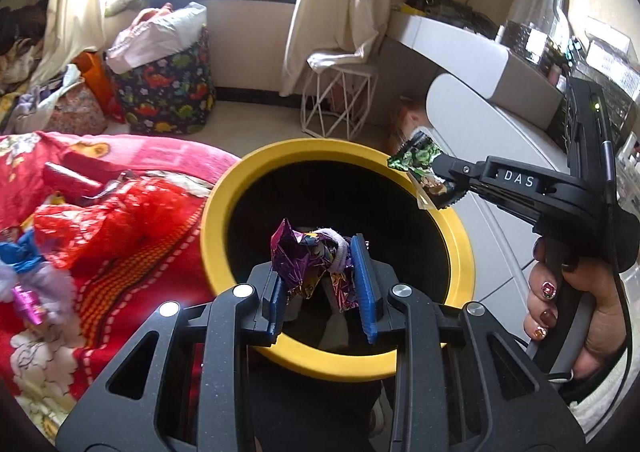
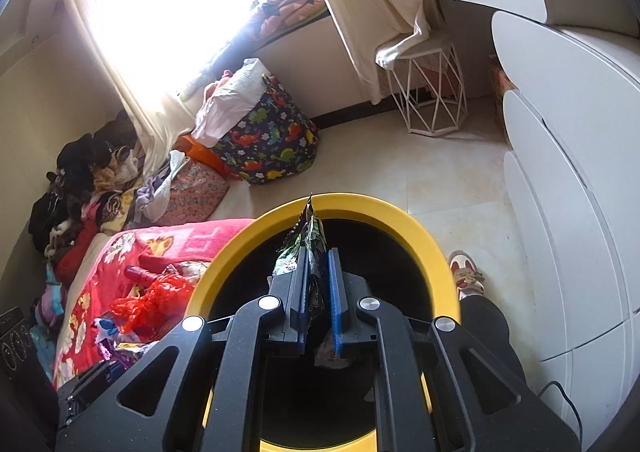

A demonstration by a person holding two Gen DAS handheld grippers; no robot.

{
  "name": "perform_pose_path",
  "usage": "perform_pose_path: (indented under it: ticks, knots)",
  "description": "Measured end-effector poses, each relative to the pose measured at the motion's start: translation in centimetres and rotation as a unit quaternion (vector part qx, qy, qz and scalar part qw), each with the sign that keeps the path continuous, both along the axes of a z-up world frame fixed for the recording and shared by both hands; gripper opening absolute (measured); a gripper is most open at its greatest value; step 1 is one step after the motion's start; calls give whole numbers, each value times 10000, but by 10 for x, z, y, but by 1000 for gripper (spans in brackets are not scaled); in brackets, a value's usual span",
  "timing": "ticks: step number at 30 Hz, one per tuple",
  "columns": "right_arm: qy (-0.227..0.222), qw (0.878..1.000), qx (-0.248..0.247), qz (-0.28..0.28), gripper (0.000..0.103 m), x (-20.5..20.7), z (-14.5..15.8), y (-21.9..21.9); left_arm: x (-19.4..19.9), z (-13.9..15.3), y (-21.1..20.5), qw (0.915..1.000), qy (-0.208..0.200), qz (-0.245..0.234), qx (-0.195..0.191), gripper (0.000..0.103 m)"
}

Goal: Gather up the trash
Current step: 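Carry both wrappers over the yellow bin and open both tools to drop them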

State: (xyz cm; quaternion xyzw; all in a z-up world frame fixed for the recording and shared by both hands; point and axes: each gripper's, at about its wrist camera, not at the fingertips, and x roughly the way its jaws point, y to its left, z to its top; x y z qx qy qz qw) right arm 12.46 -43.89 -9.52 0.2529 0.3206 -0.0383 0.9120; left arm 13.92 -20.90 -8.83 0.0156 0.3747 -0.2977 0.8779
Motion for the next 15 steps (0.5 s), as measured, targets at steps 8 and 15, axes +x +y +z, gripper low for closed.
perform_pose_path:
  ticks: [8, 15]
  knots:
    - [126, 9999, 66, -67, 12, 4, -7, -6, 8, -15, -18, 9996, 161, -188, 131, 24]
    - [150, 9994, 252, -185, 44, 3, -13, -16, 10, -16, -15, 9998, 169, -90, 70, 69]
